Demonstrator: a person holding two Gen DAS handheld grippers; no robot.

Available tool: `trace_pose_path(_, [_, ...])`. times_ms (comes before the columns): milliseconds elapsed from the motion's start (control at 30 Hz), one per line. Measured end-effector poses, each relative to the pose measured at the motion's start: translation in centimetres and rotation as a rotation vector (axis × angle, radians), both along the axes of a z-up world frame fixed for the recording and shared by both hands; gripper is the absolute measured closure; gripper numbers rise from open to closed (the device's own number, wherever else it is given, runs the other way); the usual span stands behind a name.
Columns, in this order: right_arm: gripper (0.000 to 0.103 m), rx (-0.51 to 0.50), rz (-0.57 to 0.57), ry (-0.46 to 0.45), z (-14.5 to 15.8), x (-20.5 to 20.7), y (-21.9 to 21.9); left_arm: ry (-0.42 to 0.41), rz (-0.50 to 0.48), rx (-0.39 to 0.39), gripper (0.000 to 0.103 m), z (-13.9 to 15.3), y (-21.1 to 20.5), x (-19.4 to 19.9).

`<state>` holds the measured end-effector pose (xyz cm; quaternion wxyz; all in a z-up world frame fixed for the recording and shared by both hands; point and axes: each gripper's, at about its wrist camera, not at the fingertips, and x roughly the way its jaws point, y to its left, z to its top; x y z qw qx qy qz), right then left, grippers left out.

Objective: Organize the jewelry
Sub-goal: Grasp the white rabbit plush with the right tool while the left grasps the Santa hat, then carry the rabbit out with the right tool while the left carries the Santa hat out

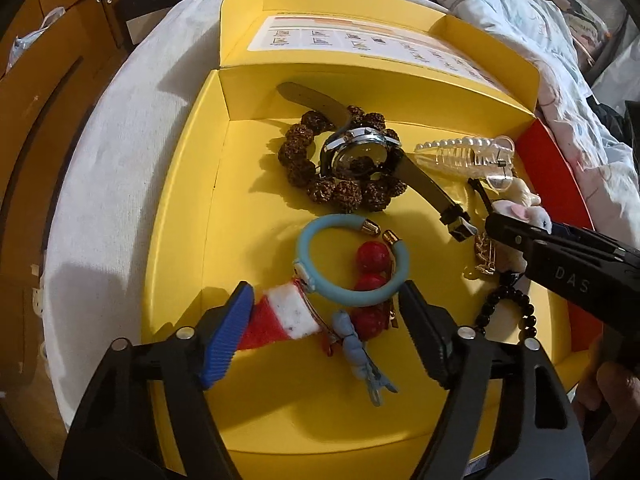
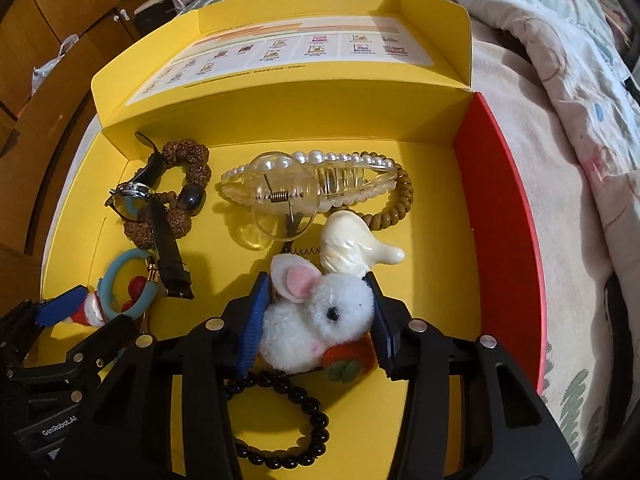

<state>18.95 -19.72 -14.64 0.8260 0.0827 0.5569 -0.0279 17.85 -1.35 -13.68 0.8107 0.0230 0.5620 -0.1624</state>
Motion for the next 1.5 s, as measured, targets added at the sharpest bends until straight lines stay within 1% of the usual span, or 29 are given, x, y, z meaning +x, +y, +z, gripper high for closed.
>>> trace_pose_path(100, [0.058, 0.008, -0.002, 0.001, 0.1, -0.2, -0.1, 0.008, -0.002, -0.015, 0.042, 0.2, 0.2, -0.1])
trace_pose_path(133, [0.059, 0.009, 0.0, 0.001, 0.1, -0.2, -0.1, 0.017, -0.005, -0.025, 0.048, 0.2, 0.4, -0.3])
trace_pose_path(200, [0.059, 0.015, -0.003, 0.001, 0.1, -0.2, -0.2, 0.014, -0.006, -0.034, 0.053, 0.3, 0.6, -0.6])
trace_pose_path(233, [0.059, 0.015, -0.001, 0.001, 0.1, -0.2, -0.2, 0.016, -0.008, -0.044, 0.061, 0.4, 0.8, -0.6])
trace_pose_path(267, [0.059, 0.017, -0.001, 0.001, 0.1, -0.2, -0.3, 0.018, -0.007, -0.054, 0.065, 0.5, 0.7, -0.6])
trace_pose_path(300, [0.059, 0.018, -0.002, 0.001, 0.1, -0.4, -0.3, 0.016, -0.002, -0.054, 0.068, 0.6, 0.8, -0.7])
trace_pose_path(333, [0.059, 0.018, -0.002, 0.002, 0.2, -0.4, -0.3, 0.012, -0.001, -0.049, 0.072, 0.6, 0.8, -0.7])
trace_pose_path(400, [0.06, 0.018, 0.001, 0.004, 0.2, -0.4, -0.3, 0.013, 0.0, -0.048, 0.075, 0.6, 1.0, -0.8])
trace_pose_path(467, [0.06, 0.017, 0.002, 0.003, 0.2, -0.5, -0.3, 0.02, 0.003, -0.047, 0.082, 0.5, 1.2, -0.8])
trace_pose_path(700, [0.062, 0.03, 0.0, -0.012, 0.6, -0.4, -0.3, 0.02, 0.017, -0.05, 0.083, 0.6, 1.9, -1.0])
trace_pose_path(967, [0.066, 0.061, -0.014, -0.019, 1.1, -0.7, -1.3, 0.003, 0.025, -0.06, 0.083, 1.4, 2.3, -1.3])
trace_pose_path(1100, [0.066, 0.073, -0.018, -0.035, 1.9, -0.9, -1.6, -0.01, 0.027, -0.074, 0.083, 2.3, 2.5, -1.4])
trace_pose_path(1333, [0.066, 0.111, -0.014, -0.095, 4.2, -1.7, -1.6, -0.041, 0.036, -0.102, 0.083, 3.8, 2.8, -1.7])
trace_pose_path(1500, [0.066, 0.118, -0.009, -0.115, 5.4, -2.1, -1.4, -0.059, 0.035, -0.118, 0.083, 4.9, 2.8, -1.9])
